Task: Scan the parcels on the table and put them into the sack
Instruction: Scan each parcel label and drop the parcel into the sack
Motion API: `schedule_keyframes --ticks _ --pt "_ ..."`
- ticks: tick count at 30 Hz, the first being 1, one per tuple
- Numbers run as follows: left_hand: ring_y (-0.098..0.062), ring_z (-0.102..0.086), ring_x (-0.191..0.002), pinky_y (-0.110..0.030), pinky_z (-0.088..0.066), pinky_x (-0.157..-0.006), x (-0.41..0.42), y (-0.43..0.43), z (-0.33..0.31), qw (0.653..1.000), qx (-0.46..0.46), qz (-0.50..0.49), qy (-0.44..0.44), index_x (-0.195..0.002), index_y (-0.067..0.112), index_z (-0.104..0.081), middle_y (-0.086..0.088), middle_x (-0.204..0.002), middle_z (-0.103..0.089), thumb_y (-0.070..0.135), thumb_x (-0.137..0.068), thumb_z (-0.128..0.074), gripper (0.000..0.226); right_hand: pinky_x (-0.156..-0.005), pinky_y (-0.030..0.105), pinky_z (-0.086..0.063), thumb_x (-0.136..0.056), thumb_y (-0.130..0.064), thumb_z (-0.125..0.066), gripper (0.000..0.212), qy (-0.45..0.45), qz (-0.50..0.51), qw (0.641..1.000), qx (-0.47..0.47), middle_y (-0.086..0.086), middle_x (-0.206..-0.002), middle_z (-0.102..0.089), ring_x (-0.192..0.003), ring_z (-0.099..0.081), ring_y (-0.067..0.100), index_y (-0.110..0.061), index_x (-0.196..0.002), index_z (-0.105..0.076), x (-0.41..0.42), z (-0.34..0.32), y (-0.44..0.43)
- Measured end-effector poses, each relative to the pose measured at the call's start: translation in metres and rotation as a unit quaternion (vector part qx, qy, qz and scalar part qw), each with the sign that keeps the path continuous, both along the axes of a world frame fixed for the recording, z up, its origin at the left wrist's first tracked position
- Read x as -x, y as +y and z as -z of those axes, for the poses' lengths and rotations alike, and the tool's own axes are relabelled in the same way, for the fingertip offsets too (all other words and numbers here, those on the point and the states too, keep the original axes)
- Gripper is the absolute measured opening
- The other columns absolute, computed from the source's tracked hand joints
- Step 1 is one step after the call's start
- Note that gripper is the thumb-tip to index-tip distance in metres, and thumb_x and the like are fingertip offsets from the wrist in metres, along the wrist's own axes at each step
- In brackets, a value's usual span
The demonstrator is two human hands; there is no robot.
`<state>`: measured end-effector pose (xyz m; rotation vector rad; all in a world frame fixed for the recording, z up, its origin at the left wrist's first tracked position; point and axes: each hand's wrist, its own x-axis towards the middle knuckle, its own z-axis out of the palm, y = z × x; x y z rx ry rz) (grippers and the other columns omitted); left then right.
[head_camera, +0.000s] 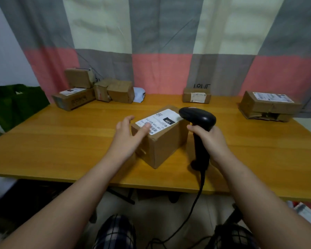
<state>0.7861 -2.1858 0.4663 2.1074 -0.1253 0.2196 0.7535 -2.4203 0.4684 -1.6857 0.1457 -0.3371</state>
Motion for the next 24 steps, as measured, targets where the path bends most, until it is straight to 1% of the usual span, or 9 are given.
schedule_keyframes --ticks 3,6,10,12,15,17,20,22,24 --pt "-0.024 -0.025 -0.135 -0.04 -0.028 -0.107 0.007 -0.017 0.002 0.993 -0.106 0.029 0.031 -0.145 0.034 -0.025 0.001 -0.143 -0.024 0.09 -0.053 -0.055 0.112 -0.076 0.027 -0.042 -0.077 -0.038 -0.074 0.023 0.008 -0.041 0.999 0.031 -0.018 -0.09 -0.068 -0.096 -0.059 0.006 -0.036 -0.099 -0.065 -0.013 -0.018 0.004" --pt "-0.021 -0.036 -0.127 -0.027 -0.031 -0.097 0.003 -0.018 0.003 0.989 -0.135 0.06 -0.011 -0.139 0.038 -0.036 0.005 -0.126 -0.027 0.061 -0.068 -0.072 0.082 -0.071 0.024 -0.04 -0.078 -0.04 -0.072 0.019 0.025 -0.089 0.994 0.066 -0.02 -0.09 -0.066 -0.093 -0.057 0.002 -0.038 -0.095 -0.063 -0.021 -0.031 0.008" --pt "-0.018 -0.02 -0.143 -0.025 -0.03 -0.109 -0.011 0.016 -0.003 0.978 -0.072 0.192 0.024 -0.131 0.045 -0.047 -0.002 -0.152 -0.02 0.033 -0.084 -0.07 0.054 -0.073 0.026 -0.043 -0.078 -0.043 -0.071 0.027 0.08 -0.117 0.989 0.053 -0.006 -0.101 -0.068 -0.096 -0.061 0.011 -0.03 -0.101 -0.065 -0.018 -0.035 0.004" --pt "-0.015 -0.028 -0.14 -0.014 -0.034 -0.101 -0.014 0.029 0.001 0.985 -0.028 0.17 0.01 -0.139 0.041 -0.04 0.0 -0.151 -0.028 0.027 -0.092 -0.061 0.053 -0.074 0.027 -0.045 -0.078 -0.043 -0.071 0.024 0.092 -0.13 0.986 0.048 -0.004 -0.099 -0.068 -0.094 -0.062 0.013 -0.029 -0.097 -0.065 -0.01 -0.033 0.005" --pt "-0.012 -0.049 -0.115 -0.023 -0.046 -0.094 -0.01 0.03 0.011 0.993 0.098 0.034 0.054 -0.145 0.025 -0.034 0.003 -0.138 -0.047 0.046 -0.093 -0.053 0.059 -0.076 0.028 -0.048 -0.077 -0.039 -0.073 0.019 0.092 -0.124 0.987 0.035 -0.004 -0.093 -0.07 -0.09 -0.064 0.014 -0.027 -0.091 -0.067 0.002 -0.025 0.017" --pt "-0.011 -0.048 -0.107 -0.034 -0.044 -0.097 -0.009 0.024 0.014 0.981 0.156 -0.009 0.113 -0.142 0.028 -0.039 0.009 -0.13 -0.049 0.065 -0.086 -0.048 0.068 -0.072 0.026 -0.048 -0.077 -0.035 -0.075 0.012 0.068 -0.099 0.992 0.033 -0.008 -0.08 -0.07 -0.082 -0.065 0.011 -0.026 -0.081 -0.07 0.011 -0.019 0.029" --pt "-0.003 -0.05 -0.096 -0.03 -0.044 -0.081 -0.015 0.02 -0.003 0.972 0.211 -0.008 0.106 -0.141 0.039 -0.032 0.015 -0.12 -0.045 0.078 -0.069 -0.056 0.085 -0.068 0.02 -0.051 -0.078 -0.027 -0.076 0.007 0.022 -0.093 0.995 -0.001 -0.012 -0.074 -0.071 -0.076 -0.067 0.006 -0.034 -0.077 -0.073 0.023 -0.009 0.044" --pt "-0.007 -0.053 -0.1 -0.027 -0.045 -0.076 -0.025 0.022 -0.019 0.983 0.176 0.004 0.042 -0.13 0.044 -0.036 0.009 -0.124 -0.049 0.071 -0.068 -0.067 0.075 -0.074 0.03 -0.056 -0.08 -0.022 -0.076 0.016 0.017 -0.114 0.991 -0.072 -0.009 -0.08 -0.073 -0.08 -0.069 0.012 -0.038 -0.083 -0.075 0.029 -0.003 0.052" --pt "-0.017 -0.047 -0.117 -0.033 -0.044 -0.092 -0.035 0.026 -0.032 0.995 0.083 0.02 -0.042 -0.123 0.043 -0.037 0.003 -0.13 -0.045 0.062 -0.067 -0.066 0.065 -0.076 0.038 -0.059 -0.081 -0.019 -0.075 0.019 0.043 -0.14 0.978 -0.147 -0.007 -0.087 -0.074 -0.085 -0.071 0.015 -0.036 -0.088 -0.075 0.031 0.001 0.06"
